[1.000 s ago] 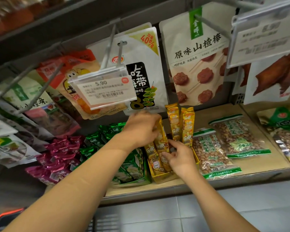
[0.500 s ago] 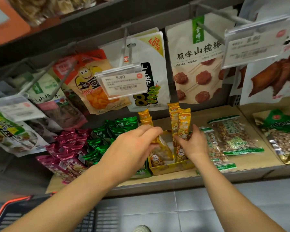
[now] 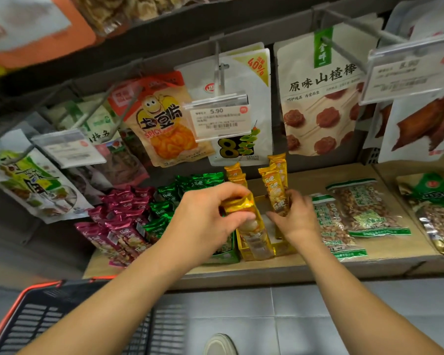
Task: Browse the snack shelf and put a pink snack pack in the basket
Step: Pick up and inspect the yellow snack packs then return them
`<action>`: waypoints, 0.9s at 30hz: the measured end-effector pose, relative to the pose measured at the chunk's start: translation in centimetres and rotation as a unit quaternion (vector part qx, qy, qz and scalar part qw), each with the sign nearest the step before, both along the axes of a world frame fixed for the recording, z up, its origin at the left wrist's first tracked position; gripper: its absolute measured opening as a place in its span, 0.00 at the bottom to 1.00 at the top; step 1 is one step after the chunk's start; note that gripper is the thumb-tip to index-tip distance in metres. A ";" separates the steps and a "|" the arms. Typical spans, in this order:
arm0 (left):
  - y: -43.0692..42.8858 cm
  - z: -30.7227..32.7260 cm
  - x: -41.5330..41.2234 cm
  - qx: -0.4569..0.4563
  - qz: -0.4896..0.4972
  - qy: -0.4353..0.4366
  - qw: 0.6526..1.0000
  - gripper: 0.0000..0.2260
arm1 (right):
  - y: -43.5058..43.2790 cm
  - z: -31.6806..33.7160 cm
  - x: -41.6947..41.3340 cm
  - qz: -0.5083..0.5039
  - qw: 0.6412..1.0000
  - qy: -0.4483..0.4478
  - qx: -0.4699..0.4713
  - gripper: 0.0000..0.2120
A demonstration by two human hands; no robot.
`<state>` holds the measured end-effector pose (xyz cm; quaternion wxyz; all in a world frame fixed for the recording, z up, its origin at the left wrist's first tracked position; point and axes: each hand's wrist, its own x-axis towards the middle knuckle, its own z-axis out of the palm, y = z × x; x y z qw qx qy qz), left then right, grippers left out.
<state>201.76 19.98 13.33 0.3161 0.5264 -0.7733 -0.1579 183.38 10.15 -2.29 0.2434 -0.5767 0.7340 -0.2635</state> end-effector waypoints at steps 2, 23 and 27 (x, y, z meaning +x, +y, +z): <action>-0.6 0.2 0.2 0.028 0.035 0.046 0.998 0.15 | 0.0 0.8 0.0 -0.002 1.000 -0.019 -0.021 0.32; 3.3 4.0 1.6 0.278 -0.036 0.476 0.833 0.05 | 11.9 17.2 0.7 0.371 0.894 -0.230 0.102 0.32; 3.2 4.1 1.6 0.275 -0.031 0.477 0.834 0.02 | 11.9 17.6 0.3 0.397 0.874 -0.252 0.123 0.29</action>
